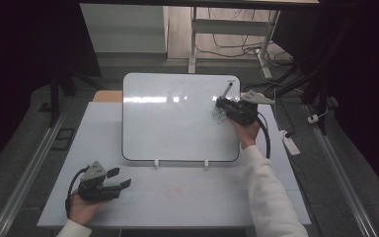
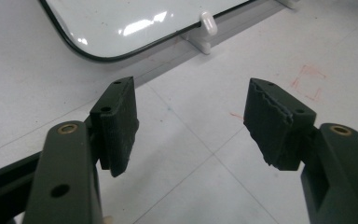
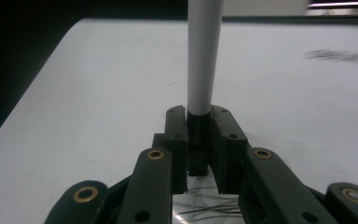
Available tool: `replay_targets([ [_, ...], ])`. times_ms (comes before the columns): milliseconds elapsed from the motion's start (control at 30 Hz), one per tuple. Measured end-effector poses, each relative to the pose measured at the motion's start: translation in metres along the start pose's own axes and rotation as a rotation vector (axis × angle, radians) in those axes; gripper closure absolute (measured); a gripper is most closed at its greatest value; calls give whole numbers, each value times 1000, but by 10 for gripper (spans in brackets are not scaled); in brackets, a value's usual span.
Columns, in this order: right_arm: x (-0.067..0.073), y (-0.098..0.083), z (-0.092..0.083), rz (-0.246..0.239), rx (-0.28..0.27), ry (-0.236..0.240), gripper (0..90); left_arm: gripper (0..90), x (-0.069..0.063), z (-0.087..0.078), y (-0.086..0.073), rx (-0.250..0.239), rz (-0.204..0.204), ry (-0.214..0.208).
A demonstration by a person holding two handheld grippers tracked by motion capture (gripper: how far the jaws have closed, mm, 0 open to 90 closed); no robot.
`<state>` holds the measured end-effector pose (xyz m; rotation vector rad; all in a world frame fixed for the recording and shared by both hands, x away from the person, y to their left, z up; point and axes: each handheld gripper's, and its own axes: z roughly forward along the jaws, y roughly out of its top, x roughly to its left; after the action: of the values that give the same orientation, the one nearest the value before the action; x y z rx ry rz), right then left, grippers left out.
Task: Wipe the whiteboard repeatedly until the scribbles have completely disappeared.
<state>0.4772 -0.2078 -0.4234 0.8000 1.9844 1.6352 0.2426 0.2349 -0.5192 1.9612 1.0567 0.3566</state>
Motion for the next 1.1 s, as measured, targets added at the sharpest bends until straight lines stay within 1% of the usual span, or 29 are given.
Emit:
replay_targets([
  [33,2,0,1,-20,5,2,776,353,0,0,0,0,-1,1],
  [67,-1,1,0,-9,1,-1,776,353,0,0,0,1,-1,0],
  [100,-7,3,-2,20,-29,-36,776,353,-1,0,0,1,1,0],
  [133,-14,4,-5,59,-59,-61,776,353,-1,-1,0,-1,4,-1],
  [167,-18,6,-6,79,-76,-73,776,353,-1,-1,0,-2,6,-2],
  [200,-17,5,-5,78,-78,-72,776,353,-1,-1,0,-2,7,-3],
  [233,-12,4,-3,58,-55,-55,776,353,-1,-1,0,-3,6,-3],
  [300,1,-1,3,0,-4,13,776,354,1,-1,0,-2,2,-3],
  [333,6,-3,4,-29,11,30,776,354,1,-1,-1,-2,1,-2],
  [367,6,-3,3,-37,15,30,776,354,2,-1,-1,-2,-1,-2],
  [400,1,-2,1,-24,6,16,776,354,2,-1,-1,0,0,-2],
  [433,-5,0,-3,5,-24,-28,776,354,1,-1,-1,0,2,-2],
  [467,-11,1,-7,53,-52,-50,776,354,0,-1,0,-1,6,-3],
  [500,-13,-1,-8,81,-65,-38,776,354,-1,-2,0,-5,7,-3],
  [533,-9,-3,-7,64,-44,-26,776,354,-1,-2,0,-7,8,-3],
  [600,7,-9,-1,-15,22,39,776,355,0,-1,0,-5,6,-4],
  [633,12,-11,0,-42,32,53,776,355,1,-1,0,-1,5,-3],
  [667,13,-11,0,-48,31,52,776,355,1,0,0,1,3,-2],
  [700,10,-10,-2,-35,29,45,776,354,0,0,0,2,4,-2],
  [767,-2,-6,-8,4,-22,-40,776,355,-1,-1,0,-4,8,-2],
  [800,-8,-5,-11,38,-49,-59,776,355,-1,-2,0,-6,10,-1],
  [833,-10,-5,-12,61,-61,-57,776,355,-1,-2,0,-6,7,0],
  [867,-6,-7,-10,55,-54,-50,776,355,-1,-2,0,-7,6,-1],
  [900,2,-10,-6,21,-21,-9,776,355,0,-1,0,-6,5,-1],
  [967,20,-16,2,-65,37,61,776,355,1,-1,0,-4,2,-2],
  [1000,24,-17,2,-87,44,64,776,355,1,-1,0,-3,4,-2],
  [1033,21,-15,2,-79,45,66,776,355,0,-1,0,-2,5,-2],
  [1067,14,-13,-1,-55,14,29,776,355,0,-1,0,-3,6,-1],
  [1100,6,-11,-4,-15,-16,-12,776,355,-1,-2,0,-5,7,-1],
])
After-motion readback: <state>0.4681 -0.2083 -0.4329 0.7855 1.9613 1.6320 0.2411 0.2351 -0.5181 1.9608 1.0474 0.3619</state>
